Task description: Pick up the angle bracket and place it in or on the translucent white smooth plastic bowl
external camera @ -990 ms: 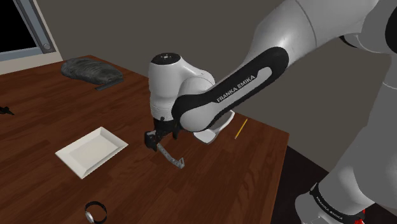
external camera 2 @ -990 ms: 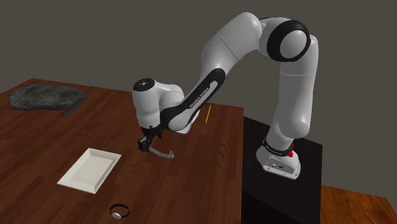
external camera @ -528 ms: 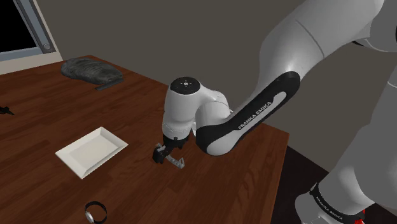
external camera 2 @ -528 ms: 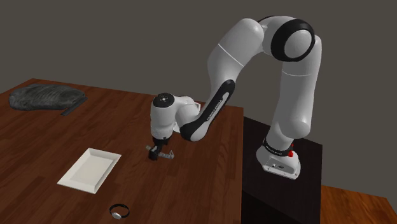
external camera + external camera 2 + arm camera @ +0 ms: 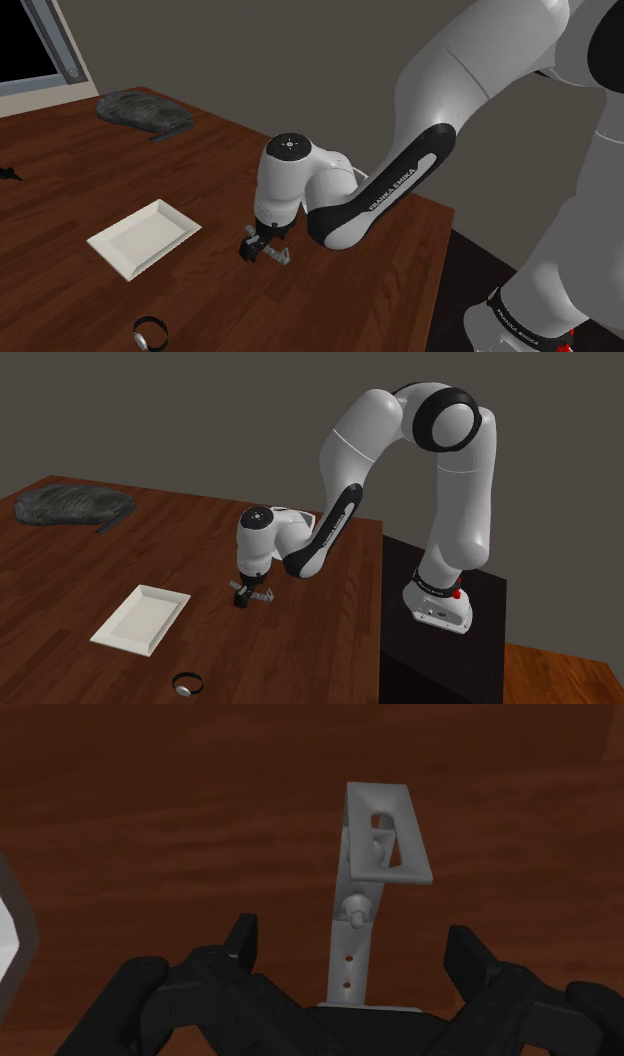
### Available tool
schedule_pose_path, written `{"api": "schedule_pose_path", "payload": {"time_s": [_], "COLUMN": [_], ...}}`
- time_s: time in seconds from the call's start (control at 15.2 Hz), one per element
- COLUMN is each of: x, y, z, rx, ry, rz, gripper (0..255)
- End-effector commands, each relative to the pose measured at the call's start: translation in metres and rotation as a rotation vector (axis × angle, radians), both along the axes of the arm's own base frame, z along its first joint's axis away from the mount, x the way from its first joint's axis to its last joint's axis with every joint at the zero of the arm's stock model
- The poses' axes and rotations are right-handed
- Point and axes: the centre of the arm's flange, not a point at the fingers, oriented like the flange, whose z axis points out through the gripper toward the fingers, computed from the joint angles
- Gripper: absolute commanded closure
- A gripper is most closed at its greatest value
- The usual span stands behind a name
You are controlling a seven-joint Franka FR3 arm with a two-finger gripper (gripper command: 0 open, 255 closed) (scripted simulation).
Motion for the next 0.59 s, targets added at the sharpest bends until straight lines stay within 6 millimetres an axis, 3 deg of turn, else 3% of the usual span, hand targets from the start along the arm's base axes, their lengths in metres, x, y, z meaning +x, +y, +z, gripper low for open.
{"api": "schedule_pose_path", "payload": {"time_s": [0.0, 0.13, 0.2, 0.53], "x": [0.0, 0.0, 0.0, 0.0021], "y": [0.0001, 0.0001, 0.0001, -0.0008], "z": [-0.0002, -0.0001, -0.0001, -0.0012], "rx": [0.0, 0.0, 0.0, 0.0], "ry": [0.0, 0.0, 0.0, 0.0], "rz": [0.0, 0.0, 0.0, 0.0], "gripper": [0, 0, 255, 255]}}
